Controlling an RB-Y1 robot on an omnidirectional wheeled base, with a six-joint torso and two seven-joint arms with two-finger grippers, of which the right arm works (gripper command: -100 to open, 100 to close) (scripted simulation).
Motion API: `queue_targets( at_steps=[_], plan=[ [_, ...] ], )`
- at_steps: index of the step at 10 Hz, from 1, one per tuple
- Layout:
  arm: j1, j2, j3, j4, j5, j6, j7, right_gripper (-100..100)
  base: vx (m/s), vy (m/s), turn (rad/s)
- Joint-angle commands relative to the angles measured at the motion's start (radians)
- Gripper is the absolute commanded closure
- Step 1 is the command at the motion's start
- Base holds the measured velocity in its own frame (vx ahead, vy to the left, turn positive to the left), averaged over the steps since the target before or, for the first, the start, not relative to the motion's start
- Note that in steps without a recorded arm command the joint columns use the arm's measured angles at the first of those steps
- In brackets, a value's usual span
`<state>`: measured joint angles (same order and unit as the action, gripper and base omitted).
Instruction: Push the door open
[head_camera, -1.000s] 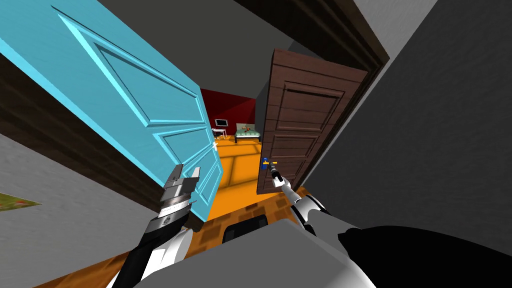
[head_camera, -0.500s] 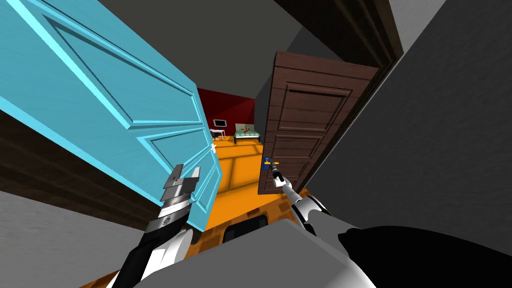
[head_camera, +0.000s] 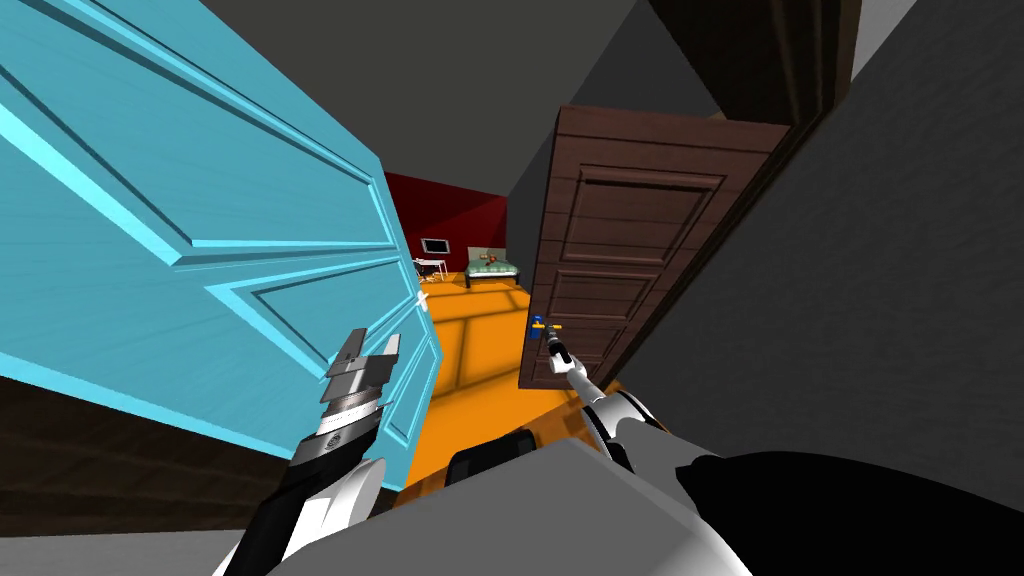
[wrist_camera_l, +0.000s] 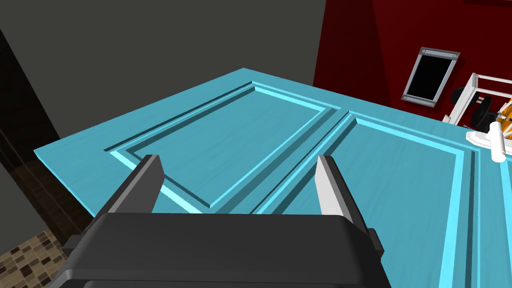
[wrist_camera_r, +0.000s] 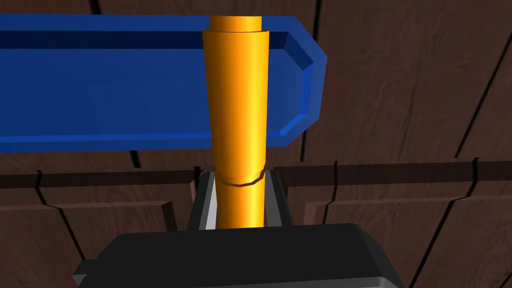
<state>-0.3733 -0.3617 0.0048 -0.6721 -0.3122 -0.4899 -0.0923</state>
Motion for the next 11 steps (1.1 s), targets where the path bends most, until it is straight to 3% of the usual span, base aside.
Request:
queue_targets(
  at_steps=[1,4,6,7,9,11],
  plan=[
    [-0.001,-0.019,-0.030,0.012,-0.006,-0.006,0.005,100,0.168,0.109,-0.067],
    [-0.001,-0.024,-0.063,0.027,-0.012,-0.007,0.018,100,0.171,0.089,-0.058],
    [-0.001,-0.024,-0.063,0.027,-0.012,-0.007,0.018,100,0.084,0.026,-0.021],
    [-0.001,-0.027,-0.087,0.039,-0.016,-0.009,0.027,100,0.110,0.069,-0.034],
    [-0.001,-0.028,-0.093,0.041,-0.017,-0.009,0.029,100,0.148,0.068,-0.062],
    [-0.001,-0.031,-0.118,0.053,-0.021,-0.011,0.039,100,0.156,0.077,-0.050]
  ],
)
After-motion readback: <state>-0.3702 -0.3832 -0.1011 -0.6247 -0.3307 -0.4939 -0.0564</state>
